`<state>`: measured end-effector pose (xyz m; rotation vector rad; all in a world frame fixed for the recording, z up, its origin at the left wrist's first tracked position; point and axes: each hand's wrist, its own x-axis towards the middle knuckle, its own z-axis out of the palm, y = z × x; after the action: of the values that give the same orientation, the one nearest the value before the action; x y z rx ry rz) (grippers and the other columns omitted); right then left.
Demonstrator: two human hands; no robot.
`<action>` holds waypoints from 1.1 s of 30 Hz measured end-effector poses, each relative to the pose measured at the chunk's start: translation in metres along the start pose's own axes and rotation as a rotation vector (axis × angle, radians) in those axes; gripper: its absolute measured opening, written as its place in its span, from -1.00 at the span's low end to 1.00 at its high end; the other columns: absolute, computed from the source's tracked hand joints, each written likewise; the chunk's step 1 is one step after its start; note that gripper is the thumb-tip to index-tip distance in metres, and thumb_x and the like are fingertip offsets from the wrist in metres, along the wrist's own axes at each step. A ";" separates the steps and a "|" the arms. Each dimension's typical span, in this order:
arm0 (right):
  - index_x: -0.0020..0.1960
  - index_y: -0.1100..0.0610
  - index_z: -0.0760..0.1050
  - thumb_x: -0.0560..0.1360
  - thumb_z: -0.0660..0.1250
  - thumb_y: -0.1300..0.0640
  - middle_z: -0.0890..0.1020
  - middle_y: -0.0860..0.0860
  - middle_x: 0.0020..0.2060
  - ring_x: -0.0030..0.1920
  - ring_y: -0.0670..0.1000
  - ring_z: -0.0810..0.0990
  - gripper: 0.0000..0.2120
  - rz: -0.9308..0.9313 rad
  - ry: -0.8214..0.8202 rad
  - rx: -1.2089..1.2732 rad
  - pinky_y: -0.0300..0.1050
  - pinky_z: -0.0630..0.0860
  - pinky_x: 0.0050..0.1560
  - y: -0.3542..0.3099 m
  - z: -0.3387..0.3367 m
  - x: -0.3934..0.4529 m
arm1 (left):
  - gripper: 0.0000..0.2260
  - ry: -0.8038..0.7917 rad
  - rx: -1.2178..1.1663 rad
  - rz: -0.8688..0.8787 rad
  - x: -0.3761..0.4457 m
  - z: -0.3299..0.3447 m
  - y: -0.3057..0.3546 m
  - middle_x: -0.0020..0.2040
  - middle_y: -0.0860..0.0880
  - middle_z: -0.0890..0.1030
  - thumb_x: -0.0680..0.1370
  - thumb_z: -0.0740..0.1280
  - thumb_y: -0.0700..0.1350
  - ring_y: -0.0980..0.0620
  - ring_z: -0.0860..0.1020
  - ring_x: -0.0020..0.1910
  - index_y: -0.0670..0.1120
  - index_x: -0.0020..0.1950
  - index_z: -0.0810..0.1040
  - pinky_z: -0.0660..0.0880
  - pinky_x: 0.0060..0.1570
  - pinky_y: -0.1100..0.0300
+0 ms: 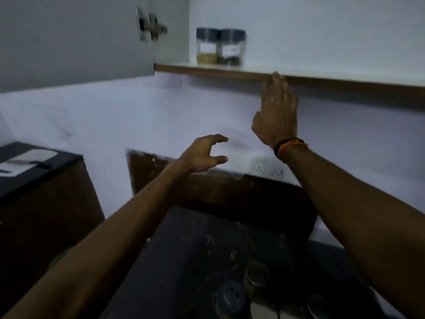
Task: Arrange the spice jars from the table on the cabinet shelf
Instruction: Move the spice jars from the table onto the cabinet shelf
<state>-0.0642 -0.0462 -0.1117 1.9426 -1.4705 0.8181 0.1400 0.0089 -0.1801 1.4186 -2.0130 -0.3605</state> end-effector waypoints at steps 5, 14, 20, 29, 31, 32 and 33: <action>0.54 0.25 0.24 0.48 0.27 0.22 0.17 0.24 0.55 0.55 0.24 0.13 -0.36 -0.032 -0.226 0.192 0.20 0.14 0.49 0.000 0.042 -0.071 | -0.47 -0.217 0.011 -0.114 -0.038 0.054 -0.027 0.32 -0.07 0.59 0.49 0.52 -0.04 -0.03 0.55 0.29 -0.09 0.43 0.48 0.44 0.27 0.20; 0.27 0.15 0.56 0.48 0.27 0.20 0.50 0.13 0.25 0.26 0.18 0.42 -0.63 -0.021 -0.736 0.305 0.11 0.41 0.26 -0.015 0.099 -0.217 | -0.54 -0.552 0.027 -0.274 -0.100 0.148 -0.069 0.29 -0.07 0.58 0.53 0.46 0.03 -0.06 0.55 0.27 -0.09 0.37 0.51 0.47 0.15 0.14; 0.06 0.20 0.63 0.53 0.25 0.17 0.67 0.18 -0.02 0.04 0.21 0.60 -0.78 0.049 -0.963 0.381 0.11 0.57 0.05 -0.021 0.113 -0.300 | -0.64 -0.670 0.016 -0.384 -0.143 0.184 -0.088 0.19 -0.10 0.60 0.53 0.44 -0.04 -0.07 0.57 0.19 -0.13 0.28 0.54 0.53 0.23 -0.02; 0.28 0.06 0.49 0.49 0.17 -0.33 0.58 0.09 0.19 0.24 0.14 0.47 -0.43 -0.081 -1.121 0.179 0.06 0.38 0.24 -0.048 0.121 -0.383 | -0.75 -0.694 -0.150 -0.553 -0.187 0.214 -0.102 0.17 -0.10 0.62 0.56 0.39 -0.18 -0.05 0.57 0.19 -0.10 0.23 0.56 0.49 0.28 0.01; 0.33 0.05 0.44 0.41 0.15 -0.47 0.56 0.10 0.21 0.25 0.14 0.45 -0.27 -0.068 -1.125 0.141 0.08 0.39 0.22 -0.054 0.121 -0.397 | -0.78 -0.675 -0.190 -0.574 -0.193 0.218 -0.104 0.18 -0.13 0.62 0.57 0.36 -0.23 -0.07 0.57 0.20 -0.12 0.21 0.56 0.49 0.29 -0.02; 0.34 0.05 0.42 0.37 0.16 -0.52 0.55 0.11 0.21 0.25 0.14 0.45 -0.21 -0.071 -1.116 0.121 0.07 0.39 0.21 -0.058 0.121 -0.402 | -0.78 -0.669 -0.204 -0.580 -0.196 0.219 -0.105 0.18 -0.14 0.61 0.57 0.35 -0.24 -0.08 0.57 0.21 -0.14 0.21 0.56 0.49 0.30 -0.04; 0.37 0.05 0.39 0.33 0.18 -0.54 0.55 0.11 0.22 0.25 0.15 0.45 -0.16 -0.073 -1.105 0.105 0.07 0.39 0.21 -0.060 0.122 -0.406 | -0.77 -0.666 -0.211 -0.584 -0.197 0.220 -0.106 0.19 -0.15 0.61 0.57 0.34 -0.24 -0.09 0.56 0.22 -0.14 0.22 0.56 0.48 0.30 -0.06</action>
<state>-0.0758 0.1311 -0.5013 2.6696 -1.8925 -0.3412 0.1194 0.1196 -0.4732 1.8917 -1.8943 -1.4096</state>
